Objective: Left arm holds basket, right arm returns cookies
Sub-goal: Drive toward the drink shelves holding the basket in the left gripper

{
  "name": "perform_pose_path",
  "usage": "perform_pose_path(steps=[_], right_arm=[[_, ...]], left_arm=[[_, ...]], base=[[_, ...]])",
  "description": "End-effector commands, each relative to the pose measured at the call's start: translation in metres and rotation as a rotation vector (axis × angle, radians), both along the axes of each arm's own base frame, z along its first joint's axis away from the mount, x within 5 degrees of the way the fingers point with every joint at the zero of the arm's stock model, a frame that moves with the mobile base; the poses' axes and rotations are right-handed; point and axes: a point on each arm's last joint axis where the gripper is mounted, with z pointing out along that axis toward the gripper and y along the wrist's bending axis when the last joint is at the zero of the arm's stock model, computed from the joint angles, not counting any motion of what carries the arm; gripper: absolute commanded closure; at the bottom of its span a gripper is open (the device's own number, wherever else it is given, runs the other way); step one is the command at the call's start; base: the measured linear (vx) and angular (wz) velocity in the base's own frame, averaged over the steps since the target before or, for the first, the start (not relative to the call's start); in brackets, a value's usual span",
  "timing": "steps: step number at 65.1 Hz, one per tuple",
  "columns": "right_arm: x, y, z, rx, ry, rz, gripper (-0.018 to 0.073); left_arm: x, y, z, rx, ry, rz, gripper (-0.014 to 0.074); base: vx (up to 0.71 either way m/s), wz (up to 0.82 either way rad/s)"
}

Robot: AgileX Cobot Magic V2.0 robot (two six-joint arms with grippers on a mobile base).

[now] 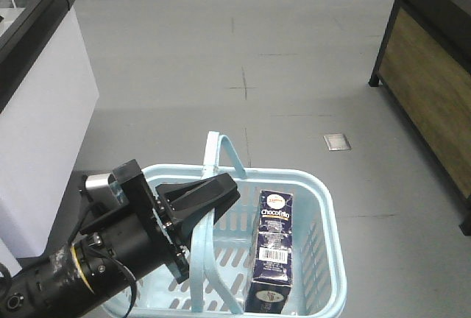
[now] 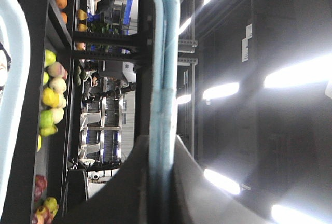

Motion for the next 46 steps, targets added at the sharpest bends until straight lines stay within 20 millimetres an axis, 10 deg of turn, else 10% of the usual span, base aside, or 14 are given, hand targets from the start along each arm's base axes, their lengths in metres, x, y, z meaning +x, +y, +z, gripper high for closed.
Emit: perform_pose_path(steps=[1, 46], right_arm=[[-0.0002, 0.0003, 0.0009, -0.012, -0.063, 0.004, 0.0565], [-0.0002, 0.0003, 0.0009, -0.012, -0.063, 0.004, 0.0565]], left_arm=[[-0.0082, 0.0042, 0.0396, -0.272, -0.202, -0.037, 0.0599], [-0.0081, 0.0042, 0.0396, -0.272, -0.201, -0.037, 0.0599]], base=[[0.41, 0.07], [0.44, 0.07]])
